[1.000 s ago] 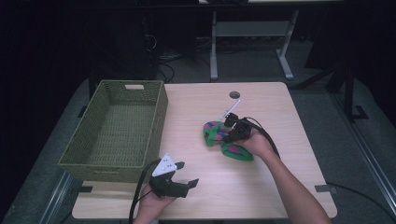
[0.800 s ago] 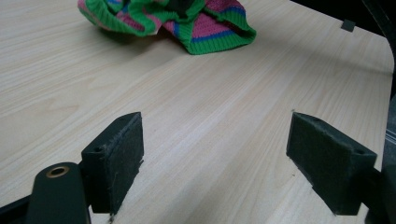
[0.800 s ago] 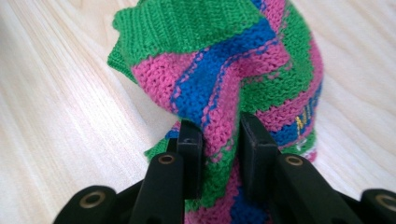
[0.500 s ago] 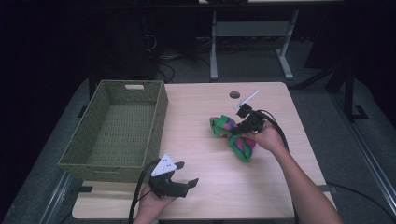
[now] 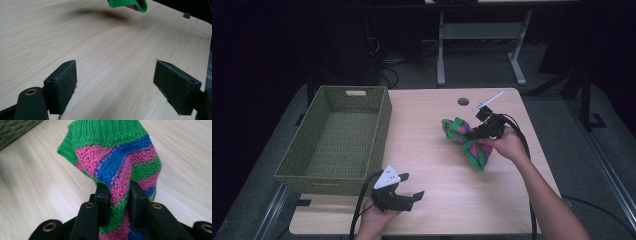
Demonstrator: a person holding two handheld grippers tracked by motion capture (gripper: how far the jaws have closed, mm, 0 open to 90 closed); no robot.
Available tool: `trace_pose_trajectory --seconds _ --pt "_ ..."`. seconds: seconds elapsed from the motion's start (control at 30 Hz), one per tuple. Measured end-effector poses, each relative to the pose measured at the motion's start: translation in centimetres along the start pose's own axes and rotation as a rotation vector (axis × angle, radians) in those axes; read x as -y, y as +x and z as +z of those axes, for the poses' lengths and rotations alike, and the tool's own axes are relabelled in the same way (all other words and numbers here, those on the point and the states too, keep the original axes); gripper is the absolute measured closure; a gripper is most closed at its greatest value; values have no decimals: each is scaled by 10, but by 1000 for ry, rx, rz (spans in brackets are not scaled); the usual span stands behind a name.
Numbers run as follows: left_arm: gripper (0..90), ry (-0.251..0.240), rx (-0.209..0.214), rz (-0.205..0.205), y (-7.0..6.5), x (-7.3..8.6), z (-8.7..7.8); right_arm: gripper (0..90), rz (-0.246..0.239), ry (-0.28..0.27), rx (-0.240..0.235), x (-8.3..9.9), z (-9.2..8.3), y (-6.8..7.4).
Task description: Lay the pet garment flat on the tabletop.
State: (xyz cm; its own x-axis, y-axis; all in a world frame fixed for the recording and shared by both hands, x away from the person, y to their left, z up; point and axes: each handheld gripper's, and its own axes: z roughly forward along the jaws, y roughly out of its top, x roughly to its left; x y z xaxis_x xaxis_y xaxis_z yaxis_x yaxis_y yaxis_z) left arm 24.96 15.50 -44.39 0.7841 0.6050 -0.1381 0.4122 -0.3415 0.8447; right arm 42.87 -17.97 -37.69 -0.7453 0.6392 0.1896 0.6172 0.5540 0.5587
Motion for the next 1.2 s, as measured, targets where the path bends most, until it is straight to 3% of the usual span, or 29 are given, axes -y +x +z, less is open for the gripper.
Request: trace_pose_trajectory --seconds 0.33,0.5,1.2 --pt "187 -2 2 0 0 0 1 723 -1 -20 -11 0 -16 3" --pt "187 -6 0 -4 1 0 0 723 -14 -59 -35 1 -28 8" --pt "187 -31 -4 -23 2 0 -3 723 -64 -96 -74 11 -50 30"
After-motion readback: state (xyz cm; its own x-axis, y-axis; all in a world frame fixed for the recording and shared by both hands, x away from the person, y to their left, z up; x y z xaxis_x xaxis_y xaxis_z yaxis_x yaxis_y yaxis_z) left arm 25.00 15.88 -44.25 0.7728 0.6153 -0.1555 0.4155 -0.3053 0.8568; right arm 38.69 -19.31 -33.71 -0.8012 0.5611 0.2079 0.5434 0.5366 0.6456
